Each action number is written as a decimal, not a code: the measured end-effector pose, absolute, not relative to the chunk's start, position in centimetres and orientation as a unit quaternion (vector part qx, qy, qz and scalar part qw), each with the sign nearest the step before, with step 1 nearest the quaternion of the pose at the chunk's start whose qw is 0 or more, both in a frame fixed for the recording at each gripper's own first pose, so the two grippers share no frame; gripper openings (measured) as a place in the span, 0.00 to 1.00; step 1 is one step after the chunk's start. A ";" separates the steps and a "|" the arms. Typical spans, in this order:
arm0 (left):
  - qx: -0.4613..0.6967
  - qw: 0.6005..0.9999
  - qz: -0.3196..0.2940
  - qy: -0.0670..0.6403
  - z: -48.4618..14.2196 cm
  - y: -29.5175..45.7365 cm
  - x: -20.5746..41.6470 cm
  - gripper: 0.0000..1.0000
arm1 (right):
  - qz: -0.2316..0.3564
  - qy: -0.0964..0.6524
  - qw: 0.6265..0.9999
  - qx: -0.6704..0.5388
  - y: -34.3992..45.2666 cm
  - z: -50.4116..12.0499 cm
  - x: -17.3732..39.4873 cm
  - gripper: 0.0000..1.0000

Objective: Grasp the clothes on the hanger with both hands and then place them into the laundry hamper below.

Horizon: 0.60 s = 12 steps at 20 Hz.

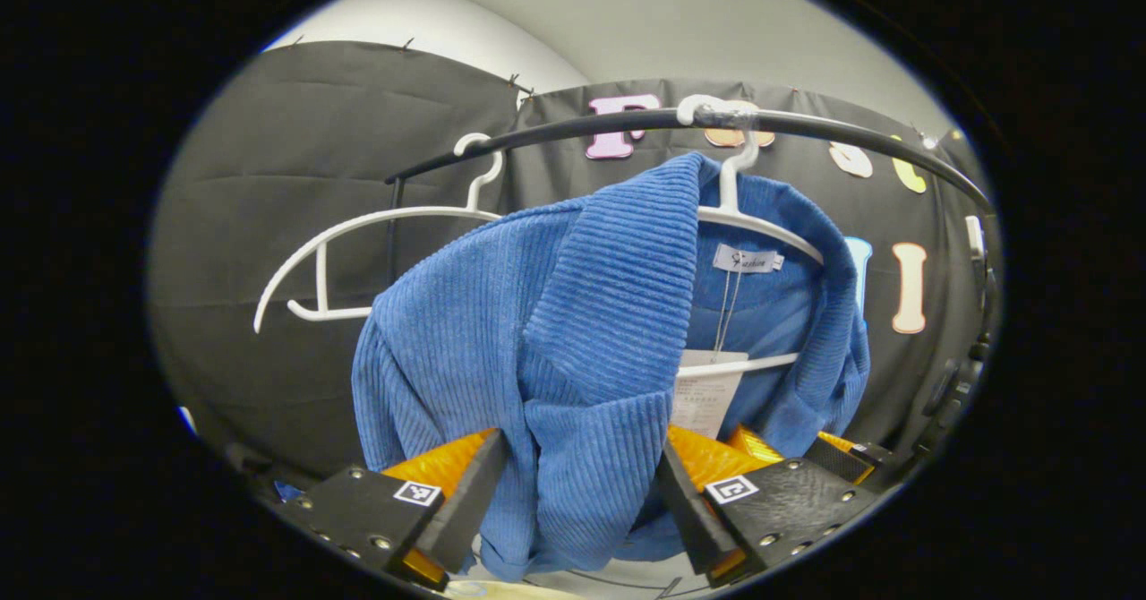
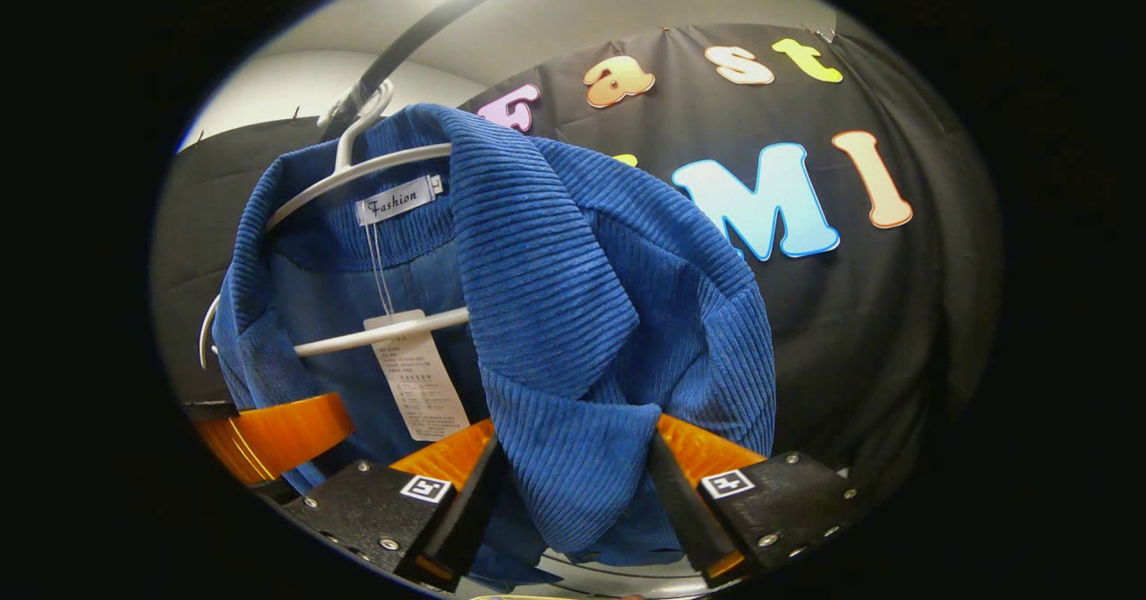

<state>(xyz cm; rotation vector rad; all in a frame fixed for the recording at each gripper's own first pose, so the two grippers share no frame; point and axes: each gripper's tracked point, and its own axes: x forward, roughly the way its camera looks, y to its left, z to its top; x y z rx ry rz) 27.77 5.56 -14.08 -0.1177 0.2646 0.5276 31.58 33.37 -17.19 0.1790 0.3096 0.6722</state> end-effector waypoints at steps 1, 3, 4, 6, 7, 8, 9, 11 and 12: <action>-0.058 0.955 0.259 0.131 -14.2 5.8 28.0 0.81 | 0.333 0.156 0.926 0.088 33.3 -17.2 31.6 0.81; -0.060 0.955 0.261 0.131 -14.2 6.3 27.9 0.62 | 0.345 0.163 0.919 0.096 33.1 -17.3 31.8 0.58; -0.064 0.955 0.258 0.129 -14.2 6.4 27.9 0.51 | 0.340 0.168 0.920 0.102 32.6 -17.3 32.0 0.40; -0.057 0.953 0.273 0.119 -13.9 7.3 27.4 0.28 | 0.332 0.182 0.917 0.121 31.9 -17.0 32.3 0.08; -0.058 0.956 0.263 0.116 -13.8 7.1 27.2 0.17 | 0.339 0.192 0.911 0.133 32.1 -17.1 32.0 0.06; -0.065 0.959 0.251 0.118 -13.9 6.8 27.1 0.05 | 0.345 0.199 0.907 0.137 32.2 -17.1 31.9 0.01; -0.073 0.959 0.246 0.117 -13.7 6.6 26.7 0.04 | 0.347 0.199 0.907 0.133 31.8 -16.9 32.1 0.00; -0.092 0.964 0.225 0.112 -13.2 6.0 26.1 0.02 | 0.340 0.190 0.913 0.122 31.0 -16.5 32.8 0.00; -0.097 0.965 0.217 0.111 -13.0 6.0 25.9 0.02 | 0.336 0.186 0.915 0.122 30.8 -16.2 33.0 0.00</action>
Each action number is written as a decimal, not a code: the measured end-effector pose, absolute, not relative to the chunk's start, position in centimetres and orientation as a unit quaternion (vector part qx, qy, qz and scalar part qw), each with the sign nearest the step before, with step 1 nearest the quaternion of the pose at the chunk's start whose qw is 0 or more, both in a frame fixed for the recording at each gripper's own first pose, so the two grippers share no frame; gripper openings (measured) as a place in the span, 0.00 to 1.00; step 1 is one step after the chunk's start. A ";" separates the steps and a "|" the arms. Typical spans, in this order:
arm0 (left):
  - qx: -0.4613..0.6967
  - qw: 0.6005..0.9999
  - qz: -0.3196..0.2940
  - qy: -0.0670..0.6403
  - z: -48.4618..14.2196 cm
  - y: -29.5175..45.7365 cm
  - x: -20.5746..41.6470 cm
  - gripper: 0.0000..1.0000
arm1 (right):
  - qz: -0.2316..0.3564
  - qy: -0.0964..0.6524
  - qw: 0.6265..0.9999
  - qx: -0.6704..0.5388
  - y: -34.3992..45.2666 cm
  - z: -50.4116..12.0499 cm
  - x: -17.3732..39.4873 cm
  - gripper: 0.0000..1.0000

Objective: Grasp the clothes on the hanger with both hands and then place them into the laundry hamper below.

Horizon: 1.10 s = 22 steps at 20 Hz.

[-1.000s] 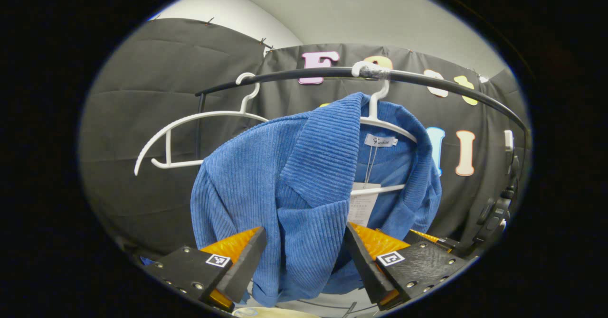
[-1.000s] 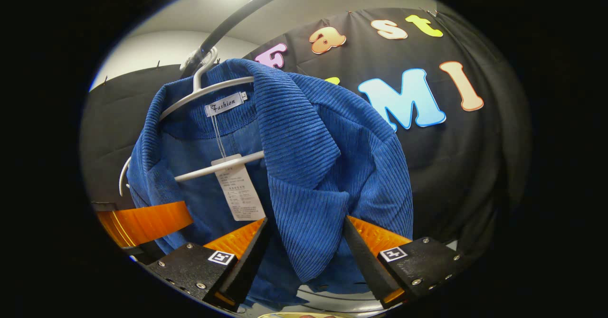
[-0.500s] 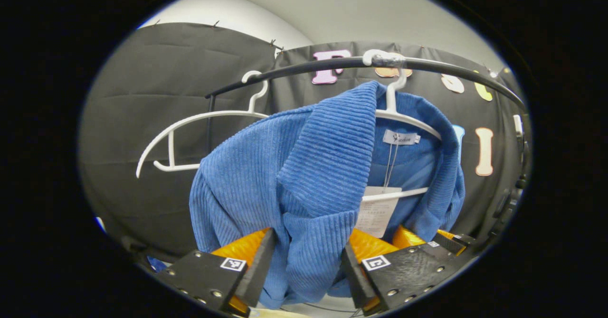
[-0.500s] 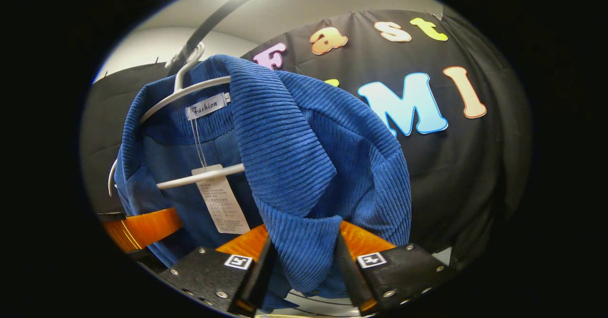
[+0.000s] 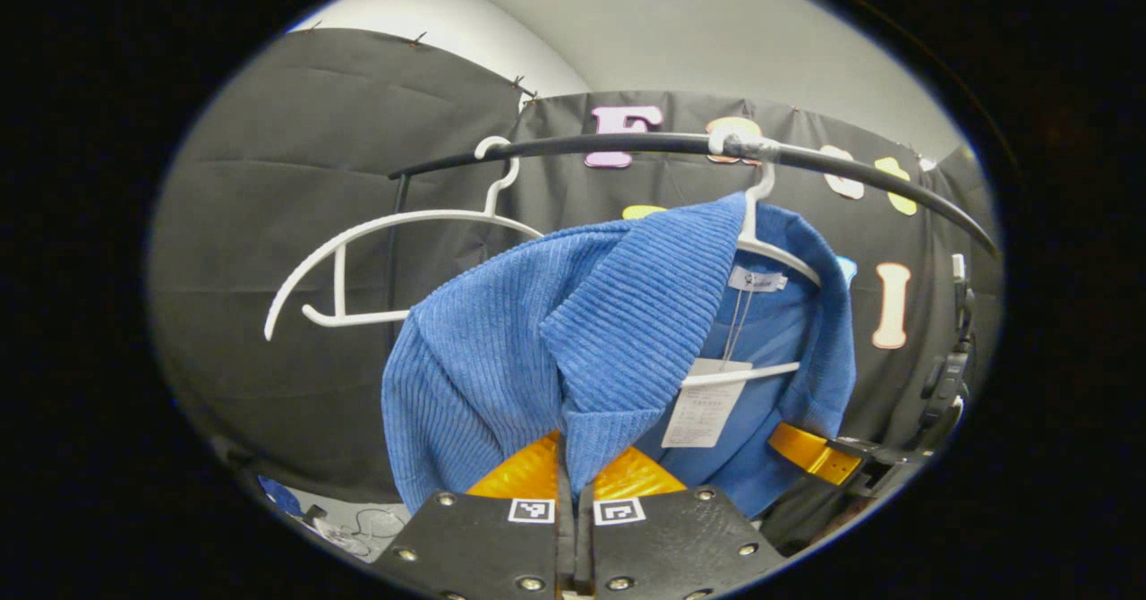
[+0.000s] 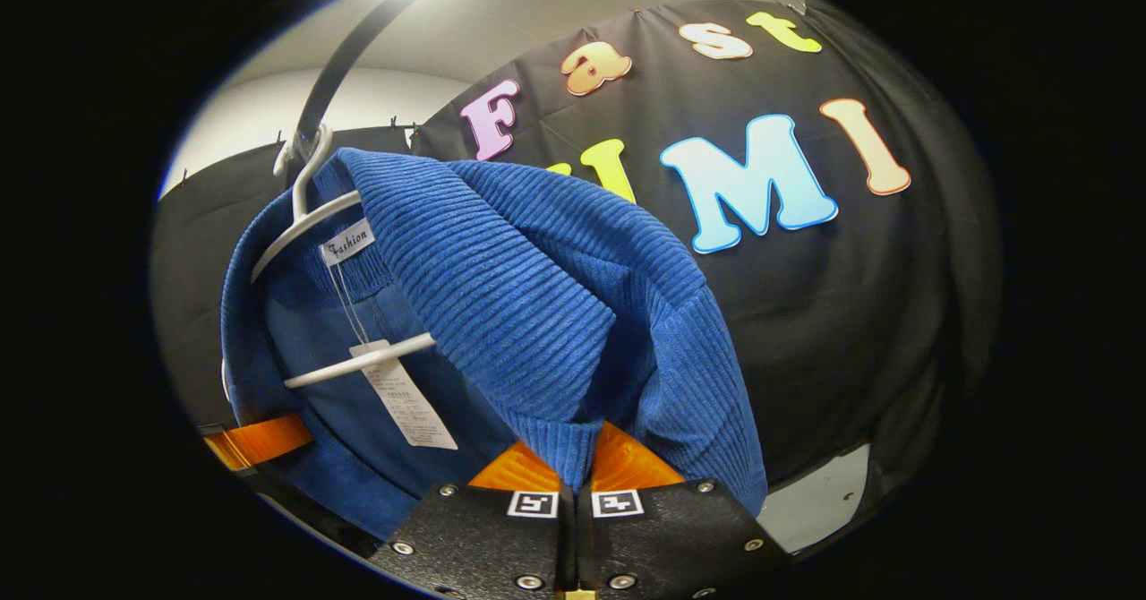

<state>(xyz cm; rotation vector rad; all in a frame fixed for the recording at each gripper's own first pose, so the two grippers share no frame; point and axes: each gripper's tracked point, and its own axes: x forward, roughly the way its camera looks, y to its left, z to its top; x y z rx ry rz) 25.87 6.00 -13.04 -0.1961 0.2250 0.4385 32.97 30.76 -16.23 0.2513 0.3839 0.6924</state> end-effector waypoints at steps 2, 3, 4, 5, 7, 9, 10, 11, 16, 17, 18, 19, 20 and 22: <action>-0.110 0.968 0.200 0.109 -12.2 5.7 25.2 0.02 | 0.328 0.182 0.918 0.128 30.2 -15.7 32.9 0.00; -0.115 0.969 0.191 0.109 -11.8 5.2 24.9 0.01 | 0.325 0.177 0.919 0.134 30.0 -15.3 32.9 0.00; -0.115 0.971 0.183 0.107 -11.1 4.8 24.7 0.02 | 0.316 0.171 0.923 0.134 29.6 -15.0 32.9 0.00; -0.112 0.972 0.175 0.105 -10.6 4.4 24.5 0.02 | 0.308 0.166 0.928 0.131 29.1 -14.7 33.0 0.00; -0.109 0.976 0.161 0.101 -9.6 4.0 23.9 0.00 | 0.296 0.159 0.933 0.131 28.6 -14.1 33.0 0.00; -0.111 0.977 0.152 0.096 -8.9 4.1 23.2 0.02 | 0.285 0.153 0.936 0.136 28.3 -13.4 33.1 0.00; -0.111 0.978 0.147 0.094 -8.3 4.1 22.9 0.02 | 0.279 0.150 0.938 0.137 28.0 -13.1 33.2 0.00; -0.108 0.980 0.143 0.092 -7.9 4.2 22.6 0.02 | 0.269 0.142 0.943 0.140 27.5 -12.5 33.4 0.00; -0.053 0.987 0.137 0.068 -4.5 6.0 21.7 0.01 | 0.239 0.099 0.952 0.162 26.0 -9.8 34.6 0.00; -0.043 0.987 0.143 0.065 -4.0 6.6 21.3 0.01 | 0.234 0.097 0.953 0.168 25.8 -9.5 34.8 0.00; -0.034 0.986 0.150 0.063 -3.6 7.3 21.1 0.01 | 0.227 0.092 0.953 0.176 25.3 -9.0 35.0 0.00; -0.027 0.986 0.156 0.061 -3.2 7.9 20.8 0.01 | 0.220 0.087 0.954 0.185 25.0 -8.5 35.3 0.00; -0.023 0.985 0.160 0.060 -2.9 8.4 20.5 0.01 | 0.215 0.081 0.953 0.195 24.8 -7.9 35.5 0.00; -0.017 0.984 0.171 0.054 -2.3 9.5 20.6 0.01 | 0.212 0.066 0.954 0.202 24.8 -6.9 36.1 0.00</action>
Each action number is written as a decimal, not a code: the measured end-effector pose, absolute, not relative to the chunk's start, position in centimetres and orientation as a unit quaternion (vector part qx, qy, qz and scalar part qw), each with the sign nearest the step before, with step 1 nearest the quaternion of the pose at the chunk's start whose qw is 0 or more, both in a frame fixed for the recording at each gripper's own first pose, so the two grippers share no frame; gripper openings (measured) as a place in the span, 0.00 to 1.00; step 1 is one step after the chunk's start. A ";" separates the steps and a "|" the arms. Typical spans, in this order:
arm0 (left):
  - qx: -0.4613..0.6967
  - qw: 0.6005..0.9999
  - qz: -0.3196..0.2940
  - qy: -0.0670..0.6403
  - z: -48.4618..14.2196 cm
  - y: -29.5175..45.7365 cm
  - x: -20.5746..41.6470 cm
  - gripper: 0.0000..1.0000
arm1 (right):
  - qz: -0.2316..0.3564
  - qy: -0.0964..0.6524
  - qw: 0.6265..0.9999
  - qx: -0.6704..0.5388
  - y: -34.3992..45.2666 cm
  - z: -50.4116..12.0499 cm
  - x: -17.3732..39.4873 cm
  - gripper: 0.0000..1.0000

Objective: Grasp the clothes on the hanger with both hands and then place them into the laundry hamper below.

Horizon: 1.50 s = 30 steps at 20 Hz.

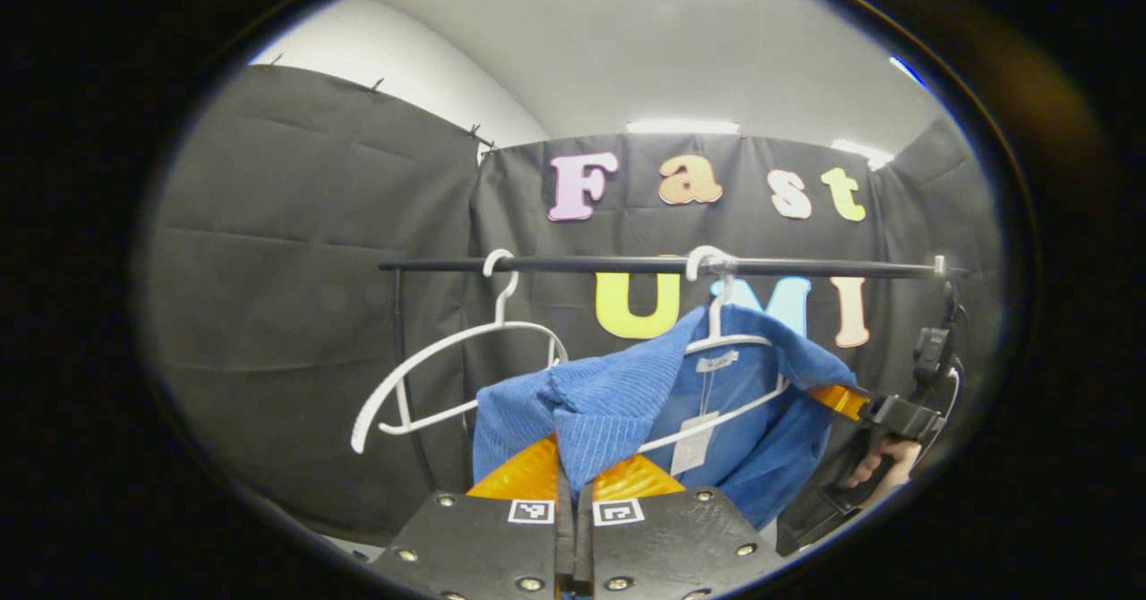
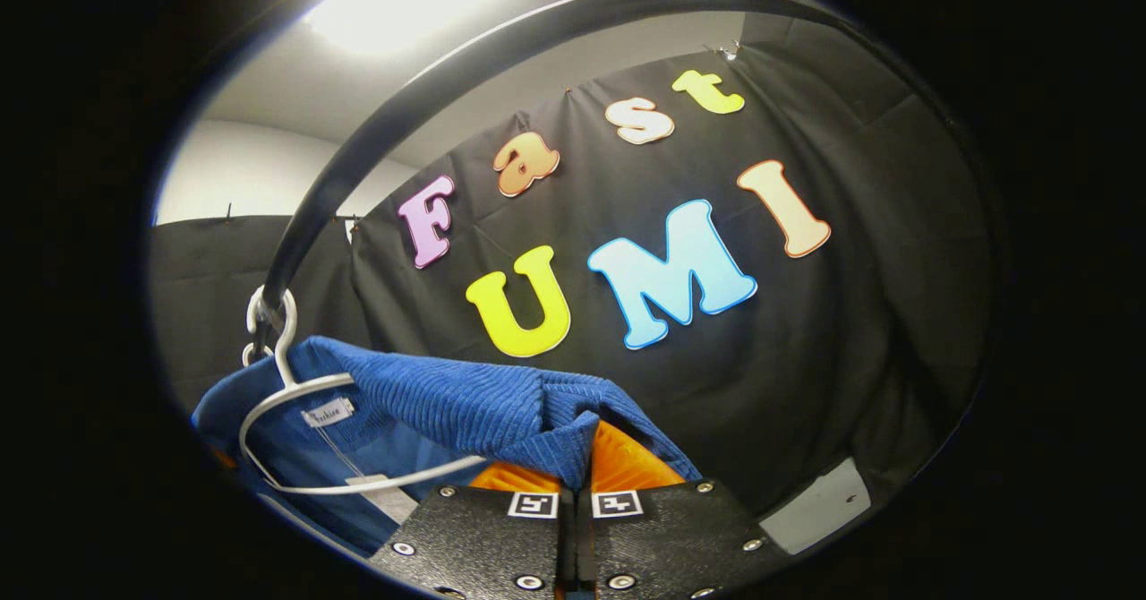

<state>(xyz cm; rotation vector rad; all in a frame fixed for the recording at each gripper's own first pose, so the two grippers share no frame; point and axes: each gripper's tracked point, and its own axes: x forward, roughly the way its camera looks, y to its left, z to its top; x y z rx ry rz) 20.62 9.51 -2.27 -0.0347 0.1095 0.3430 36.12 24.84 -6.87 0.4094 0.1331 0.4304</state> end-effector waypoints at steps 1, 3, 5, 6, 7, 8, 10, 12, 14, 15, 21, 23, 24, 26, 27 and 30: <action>-0.015 0.983 0.177 0.051 -1.9 10.1 20.5 0.01 | 0.211 0.059 0.955 0.197 24.9 -6.5 36.4 0.00; -0.012 0.981 0.188 0.046 -1.1 11.5 20.1 0.01 | 0.207 0.048 0.957 0.198 24.7 -5.6 36.6 0.00; -0.004 0.980 0.196 0.040 -0.3 13.3 20.1 0.01 | 0.198 0.034 0.957 0.208 24.4 -4.8 37.2 0.00; 0.000 0.979 0.198 0.038 0.1 13.9 20.1 0.01 | 0.196 0.027 0.957 0.214 24.4 -4.5 37.9 0.00; 0.006 0.979 0.199 0.038 0.4 14.4 20.3 0.01 | 0.192 0.022 0.957 0.218 24.3 -4.3 38.4 0.00; 0.013 0.979 0.200 0.041 0.6 15.0 20.4 0.02 | 0.190 0.020 0.956 0.221 24.5 -4.2 38.8 0.00; 0.031 0.979 0.197 0.050 0.5 15.1 20.4 0.00 | 0.188 0.018 0.956 0.222 24.8 -4.3 39.2 0.00; 0.063 0.976 0.197 0.064 0.3 15.3 20.5 0.00 | 0.186 0.018 0.957 0.224 24.7 -4.3 39.3 0.00; 0.087 0.974 0.197 0.074 0.2 15.7 20.9 0.02 | 0.185 0.019 0.955 0.231 24.7 -4.3 39.6 0.00; 0.093 0.973 0.195 0.076 0.3 15.8 21.1 0.02 | 0.184 0.016 0.955 0.231 24.7 -4.2 39.7 0.00; 0.068 0.976 0.189 0.083 -0.4 18.2 21.9 0.02 | 0.183 0.010 0.952 0.246 24.9 -3.5 41.0 0.00; 0.048 0.979 0.181 0.086 -1.1 18.6 22.3 0.02 | 0.179 0.001 0.953 0.245 24.5 -3.2 41.1 0.00; 0.041 0.979 0.178 0.086 -1.4 18.9 22.6 0.02 | 0.178 -0.006 0.955 0.239 24.4 -2.9 41.0 0.00; 0.031 0.981 0.171 0.087 -1.9 19.4 23.2 0.02 | 0.179 -0.012 0.955 0.236 24.3 -2.8 41.2 0.00; 0.027 0.982 0.167 0.086 -2.1 19.6 23.6 0.01 | 0.180 -0.010 0.953 0.243 24.4 -2.6 41.2 0.00; 0.020 0.984 0.156 0.082 -2.0 19.9 24.3 0.00 | 0.174 -0.019 0.952 0.251 24.4 -2.2 41.7 0.00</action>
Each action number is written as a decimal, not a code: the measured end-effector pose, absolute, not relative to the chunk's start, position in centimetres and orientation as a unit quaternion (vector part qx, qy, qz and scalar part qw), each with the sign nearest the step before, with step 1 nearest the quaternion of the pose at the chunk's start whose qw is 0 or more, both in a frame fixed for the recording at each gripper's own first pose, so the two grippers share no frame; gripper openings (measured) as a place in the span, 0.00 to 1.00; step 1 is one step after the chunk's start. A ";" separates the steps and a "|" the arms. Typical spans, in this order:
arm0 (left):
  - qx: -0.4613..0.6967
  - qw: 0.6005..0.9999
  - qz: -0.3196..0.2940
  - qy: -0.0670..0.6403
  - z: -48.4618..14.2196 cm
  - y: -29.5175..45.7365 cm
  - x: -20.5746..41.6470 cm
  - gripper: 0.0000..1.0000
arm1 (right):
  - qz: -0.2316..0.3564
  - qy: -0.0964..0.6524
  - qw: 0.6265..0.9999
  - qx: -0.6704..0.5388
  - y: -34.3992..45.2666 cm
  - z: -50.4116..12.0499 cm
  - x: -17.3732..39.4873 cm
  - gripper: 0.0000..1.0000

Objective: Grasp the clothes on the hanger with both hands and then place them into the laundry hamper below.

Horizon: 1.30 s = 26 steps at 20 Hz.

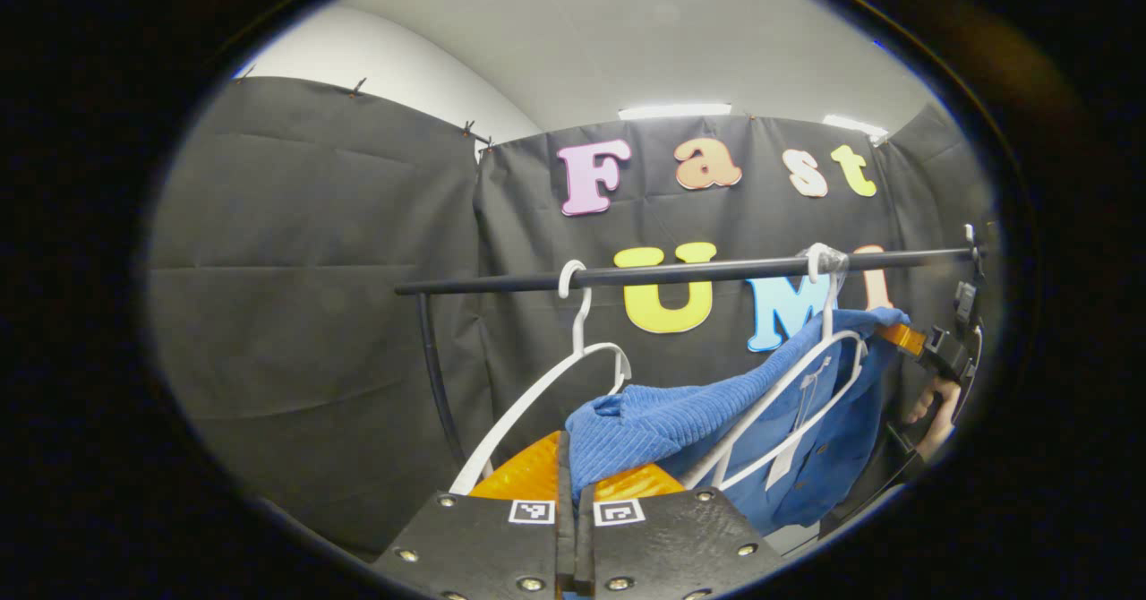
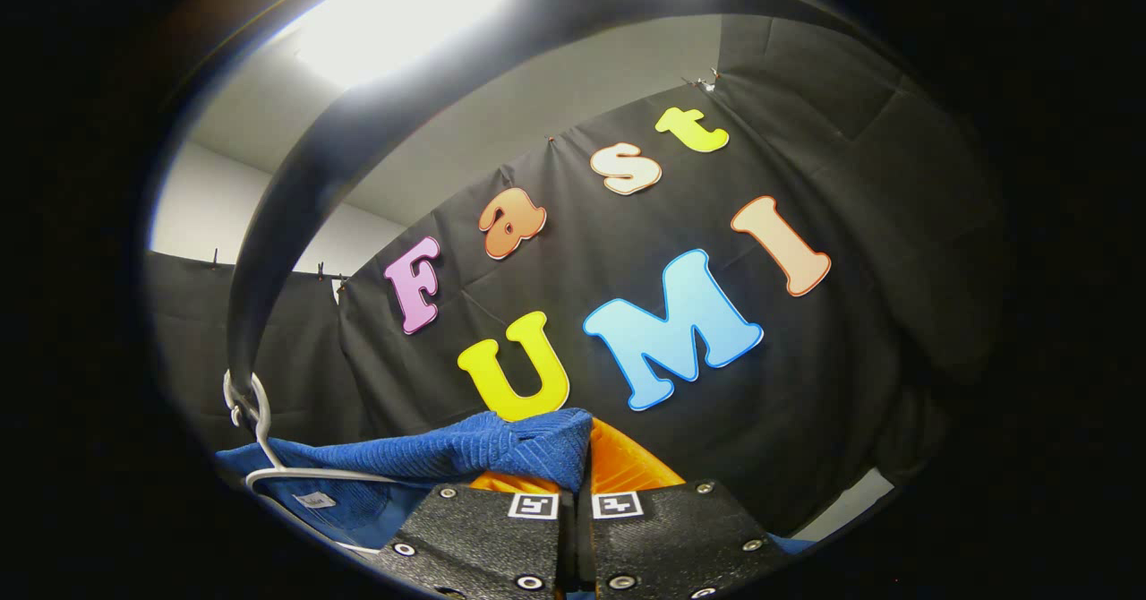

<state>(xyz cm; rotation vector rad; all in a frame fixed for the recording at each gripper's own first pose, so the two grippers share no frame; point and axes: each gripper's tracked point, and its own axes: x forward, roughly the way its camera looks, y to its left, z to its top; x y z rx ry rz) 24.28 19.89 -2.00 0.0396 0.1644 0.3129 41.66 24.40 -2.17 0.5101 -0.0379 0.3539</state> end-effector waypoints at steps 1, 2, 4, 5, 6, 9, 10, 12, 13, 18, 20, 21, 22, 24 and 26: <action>0.019 0.985 0.153 0.082 -1.9 20.2 24.4 0.01 | 0.172 -0.023 0.953 0.248 24.2 -2.1 41.5 0.00; 0.023 0.985 0.153 0.077 -1.6 20.5 24.5 0.01 | 0.171 -0.027 0.954 0.245 24.4 -2.0 41.6 0.00; 0.027 0.985 0.153 0.073 -1.1 21.4 25.3 0.01 | 0.170 -0.032 0.955 0.243 24.6 -2.0 42.0 0.00; 0.022 0.985 0.150 0.076 -1.6 21.7 26.3 0.02 | 0.167 -0.038 0.955 0.242 24.7 -1.9 42.3 0.00; 0.014 0.986 0.147 0.079 -2.0 21.7 26.6 0.00 | 0.164 -0.043 0.956 0.240 24.7 -1.9 42.6 0.00; -0.004 0.987 0.135 0.087 -3.3 22.0 26.7 0.02 | 0.155 -0.058 0.959 0.232 24.8 -1.6 43.0 0.00; -0.005 0.987 0.132 0.088 -3.6 22.1 27.0 0.02 | 0.156 -0.058 0.958 0.232 25.0 -1.7 43.0 0.00; -0.004 0.989 0.121 0.085 -3.9 22.2 27.8 0.02 | 0.160 -0.054 0.958 0.232 25.2 -2.2 43.4 0.00; -0.004 0.990 0.112 0.084 -4.1 22.2 28.2 0.02 | 0.162 -0.052 0.958 0.233 25.3 -2.4 43.6 0.00; 0.017 0.995 0.068 0.074 -4.1 21.9 30.8 0.02 | 0.139 -0.059 0.961 0.231 24.8 -2.4 44.1 0.00; 0.019 0.995 0.051 0.079 -5.0 21.6 32.1 0.02 | 0.127 -0.055 0.962 0.234 24.8 -2.8 44.4 0.00; 0.016 0.996 0.044 0.082 -5.5 21.5 32.7 0.02 | 0.120 -0.051 0.963 0.234 24.7 -3.1 44.7 0.00; 0.013 0.996 0.036 0.085 -6.0 21.2 33.1 0.02 | 0.114 -0.047 0.965 0.230 24.5 -3.5 45.6 0.00; 0.005 0.995 0.026 0.092 -7.1 21.1 33.6 0.01 | 0.105 -0.045 0.970 0.217 24.4 -4.2 46.7 0.00; -0.008 0.995 0.015 0.097 -8.4 21.5 33.7 0.02 | 0.098 -0.046 0.975 0.195 24.4 -4.8 46.6 0.00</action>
